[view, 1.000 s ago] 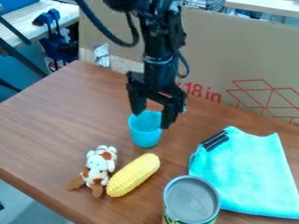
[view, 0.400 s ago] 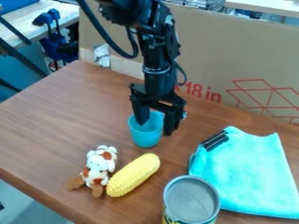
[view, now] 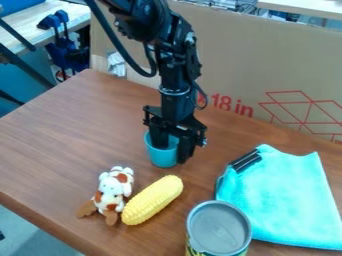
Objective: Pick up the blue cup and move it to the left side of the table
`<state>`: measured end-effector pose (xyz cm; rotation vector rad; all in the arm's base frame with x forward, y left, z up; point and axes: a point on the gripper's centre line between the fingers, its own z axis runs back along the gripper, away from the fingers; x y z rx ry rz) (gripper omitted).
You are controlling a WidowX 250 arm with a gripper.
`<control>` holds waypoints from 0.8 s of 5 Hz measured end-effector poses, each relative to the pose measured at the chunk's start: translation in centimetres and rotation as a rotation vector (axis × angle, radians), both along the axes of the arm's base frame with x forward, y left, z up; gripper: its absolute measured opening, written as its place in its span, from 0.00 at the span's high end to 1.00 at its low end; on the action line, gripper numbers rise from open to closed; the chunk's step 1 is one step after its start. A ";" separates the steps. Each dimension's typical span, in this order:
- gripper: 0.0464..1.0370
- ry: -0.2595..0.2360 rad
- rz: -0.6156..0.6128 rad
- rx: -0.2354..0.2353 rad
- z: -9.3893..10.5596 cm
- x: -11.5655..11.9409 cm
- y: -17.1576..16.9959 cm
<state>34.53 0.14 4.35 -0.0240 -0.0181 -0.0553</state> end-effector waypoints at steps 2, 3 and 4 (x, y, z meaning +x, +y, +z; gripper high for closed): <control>0.87 -0.007 -0.017 0.004 1.9 -0.6 0.7; 0.95 -0.053 -0.040 0.035 4.5 -1.0 1.5; 0.95 -0.071 -0.008 0.083 6.1 -1.0 3.8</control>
